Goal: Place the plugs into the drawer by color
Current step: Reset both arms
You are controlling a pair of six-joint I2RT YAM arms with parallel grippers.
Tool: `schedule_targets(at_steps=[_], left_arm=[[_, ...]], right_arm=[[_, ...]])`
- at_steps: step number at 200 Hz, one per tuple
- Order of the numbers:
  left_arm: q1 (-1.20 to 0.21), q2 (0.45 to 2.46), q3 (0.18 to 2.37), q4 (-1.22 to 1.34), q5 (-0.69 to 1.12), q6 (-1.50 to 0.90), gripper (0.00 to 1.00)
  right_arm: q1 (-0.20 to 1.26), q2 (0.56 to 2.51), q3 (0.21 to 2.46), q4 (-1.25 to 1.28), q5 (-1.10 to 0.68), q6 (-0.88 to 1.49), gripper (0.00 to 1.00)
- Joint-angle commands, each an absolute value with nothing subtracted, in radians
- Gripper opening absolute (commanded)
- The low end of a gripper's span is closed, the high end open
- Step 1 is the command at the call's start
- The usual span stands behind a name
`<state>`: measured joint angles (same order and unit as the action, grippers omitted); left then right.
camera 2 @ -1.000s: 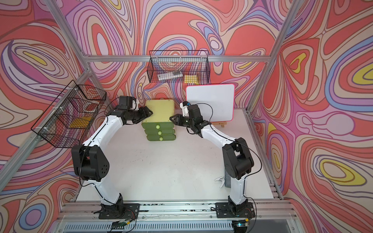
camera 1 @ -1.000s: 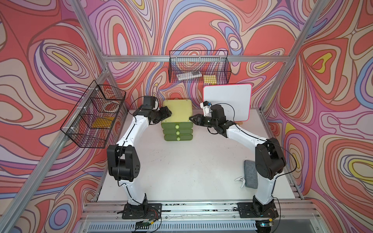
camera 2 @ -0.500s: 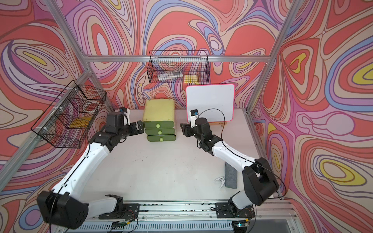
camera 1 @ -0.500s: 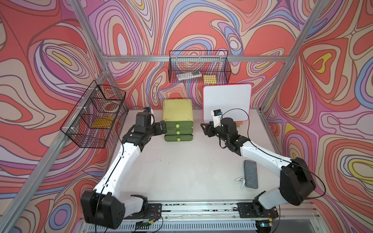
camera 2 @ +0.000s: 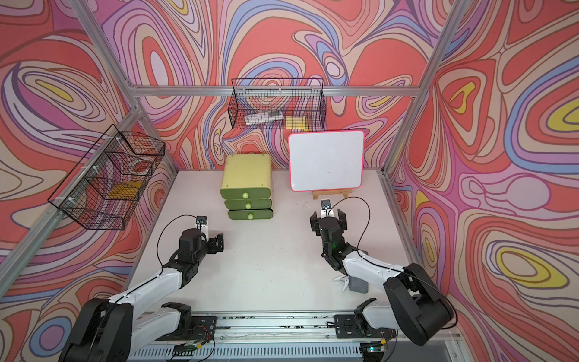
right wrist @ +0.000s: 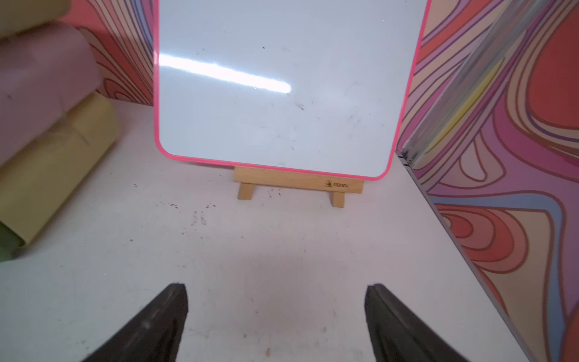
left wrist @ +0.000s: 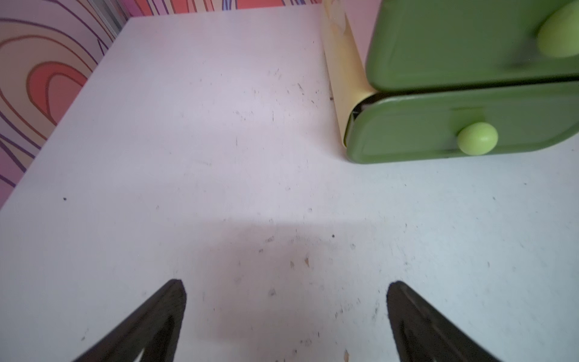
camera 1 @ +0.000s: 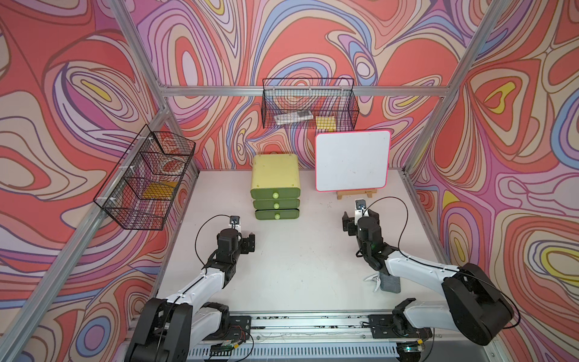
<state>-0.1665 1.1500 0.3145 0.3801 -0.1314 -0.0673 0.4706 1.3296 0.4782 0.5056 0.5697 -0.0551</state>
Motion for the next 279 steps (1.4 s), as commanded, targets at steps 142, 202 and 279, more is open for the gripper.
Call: schedule_targets(at_steps=[142, 202, 279], left_arm=[[-0.028, 1.541, 0.385, 0.874, -0.061, 0.001, 0.99], [0.025, 1.546, 0.406, 0.833, 0.077, -0.024, 0.99], [0.031, 1.534, 0.386, 0.858, 0.087, -0.023, 0.99]], right_arm=[[0.112, 1.645, 0.434, 0.99, 0.301, -0.015, 0.98], [0.015, 1.702, 0.472, 0.945, 0.144, 0.049, 0.98], [0.011, 1.698, 0.469, 0.945, 0.11, 0.031, 0.98]])
